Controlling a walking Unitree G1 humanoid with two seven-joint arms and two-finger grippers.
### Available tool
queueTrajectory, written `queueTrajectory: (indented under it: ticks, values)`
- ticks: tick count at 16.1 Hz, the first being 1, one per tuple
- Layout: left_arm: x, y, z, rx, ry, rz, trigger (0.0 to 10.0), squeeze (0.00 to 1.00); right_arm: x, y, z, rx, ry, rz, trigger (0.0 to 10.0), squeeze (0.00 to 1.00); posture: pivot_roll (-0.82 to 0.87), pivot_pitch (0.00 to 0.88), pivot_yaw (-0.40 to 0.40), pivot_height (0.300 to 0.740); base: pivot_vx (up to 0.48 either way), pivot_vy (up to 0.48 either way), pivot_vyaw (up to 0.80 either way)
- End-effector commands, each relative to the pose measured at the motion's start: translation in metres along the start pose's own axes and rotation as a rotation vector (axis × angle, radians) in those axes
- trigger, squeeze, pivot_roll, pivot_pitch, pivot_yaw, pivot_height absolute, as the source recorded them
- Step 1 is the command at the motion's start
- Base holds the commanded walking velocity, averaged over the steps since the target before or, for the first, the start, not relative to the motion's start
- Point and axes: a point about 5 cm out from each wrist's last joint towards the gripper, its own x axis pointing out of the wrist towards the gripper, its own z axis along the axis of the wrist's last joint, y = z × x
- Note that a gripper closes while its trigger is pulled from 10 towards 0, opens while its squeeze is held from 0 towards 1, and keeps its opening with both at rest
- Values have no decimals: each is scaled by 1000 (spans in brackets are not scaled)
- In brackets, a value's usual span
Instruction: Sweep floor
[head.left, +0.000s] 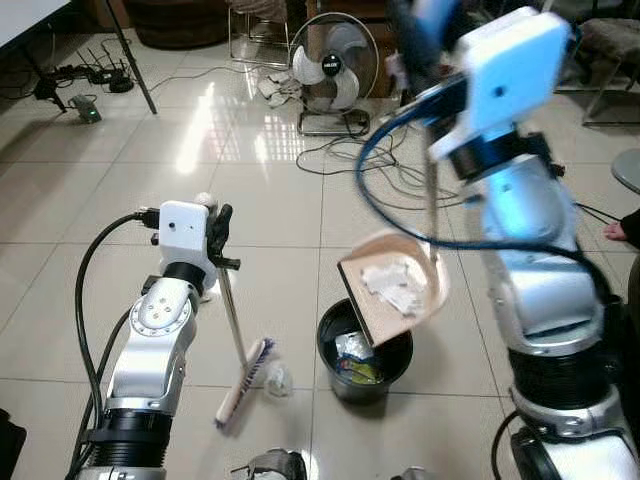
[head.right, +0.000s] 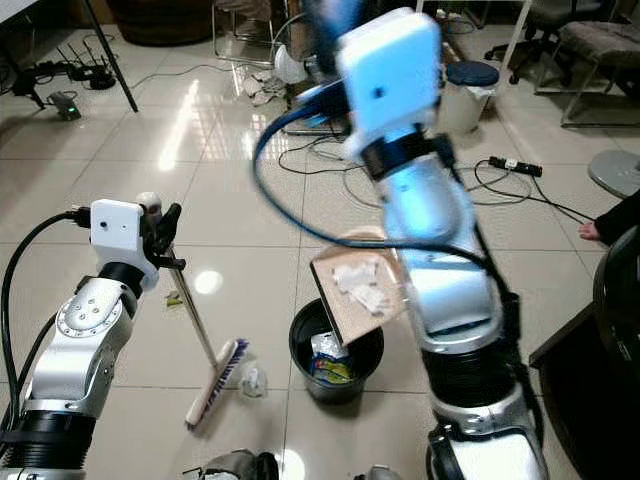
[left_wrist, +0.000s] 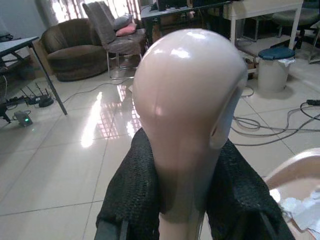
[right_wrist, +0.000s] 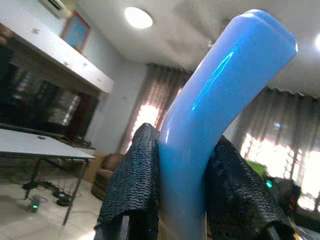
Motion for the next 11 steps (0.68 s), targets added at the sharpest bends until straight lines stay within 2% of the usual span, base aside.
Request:
queueTrajectory:
  ticks: [1, 3, 4, 6, 8, 11]
  values:
    - [0, 4, 11, 26, -55, 14, 10000, 0, 4, 7, 11, -21, -78, 36, 10000, 0, -27, 46, 55, 740, 0, 0, 0]
    - [0, 4, 11, 29, -55, 10, 10000, 0, 4, 22, 11, -48, -96, 108, 10000, 0, -24, 44, 61, 740, 0, 0, 0]
    - [0, 4, 12, 32, -55, 7, 10000, 0, 3, 36, 10, -92, -100, 204, 10000, 0, -22, 47, 61, 740, 0, 0, 0]
    - [0, 5, 12, 34, -54, 7, 10000, 0, 0, 44, 7, -115, -89, 255, 10000, 0, -24, 51, 60, 740, 0, 0, 0]
    - [-1, 5, 12, 36, -52, 8, 10000, 0, -2, 49, 4, -149, -85, 289, 10000, 0, -22, 56, 57, 740, 0, 0, 0]
    - [-2, 4, 11, 36, -48, 8, 10000, 0, -1, 48, 4, -184, -94, 282, 10000, 0, -20, 59, 58, 740, 0, 0, 0]
